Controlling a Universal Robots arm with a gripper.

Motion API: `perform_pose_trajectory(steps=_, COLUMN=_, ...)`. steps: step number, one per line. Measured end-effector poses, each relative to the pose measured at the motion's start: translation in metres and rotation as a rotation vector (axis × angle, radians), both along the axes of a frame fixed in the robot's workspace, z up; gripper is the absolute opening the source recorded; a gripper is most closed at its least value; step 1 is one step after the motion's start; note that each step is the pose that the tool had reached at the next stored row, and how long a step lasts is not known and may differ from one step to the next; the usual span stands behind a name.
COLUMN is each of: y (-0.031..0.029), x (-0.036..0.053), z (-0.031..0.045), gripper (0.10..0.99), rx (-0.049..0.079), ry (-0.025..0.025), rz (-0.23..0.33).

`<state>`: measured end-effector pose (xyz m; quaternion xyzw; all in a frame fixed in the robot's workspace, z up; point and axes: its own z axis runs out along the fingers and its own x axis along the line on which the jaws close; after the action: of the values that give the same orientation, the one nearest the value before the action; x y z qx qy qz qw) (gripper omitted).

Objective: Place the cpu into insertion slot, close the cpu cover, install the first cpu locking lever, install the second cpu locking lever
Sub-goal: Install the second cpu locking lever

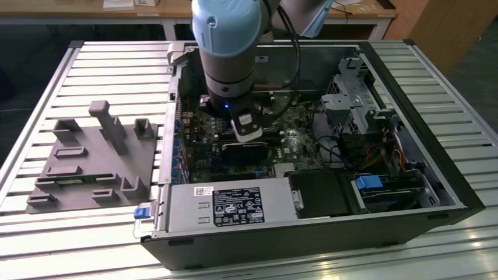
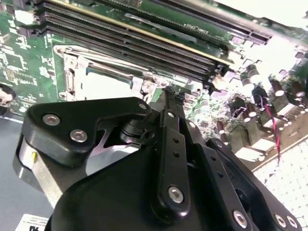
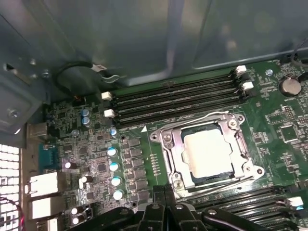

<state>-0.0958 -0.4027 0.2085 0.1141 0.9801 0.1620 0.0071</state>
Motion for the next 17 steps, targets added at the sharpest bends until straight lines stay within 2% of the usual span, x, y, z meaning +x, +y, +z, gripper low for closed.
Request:
perform_pose_trajectory(steps=12, y=0.0044, x=0.0383, z=0.0, gripper=0.102, rx=-0.003, ry=0.0, rz=-0.004)
perform_pose_trajectory(steps=15, y=0.0066, x=0.0435, z=0.0, gripper=0.102, rx=-0.005, ry=0.0, rz=-0.004)
perform_pose_trajectory(steps=17, y=0.0103, x=0.0438, z=0.0, gripper=0.102, rx=-0.011, ry=0.0001, rz=-0.004)
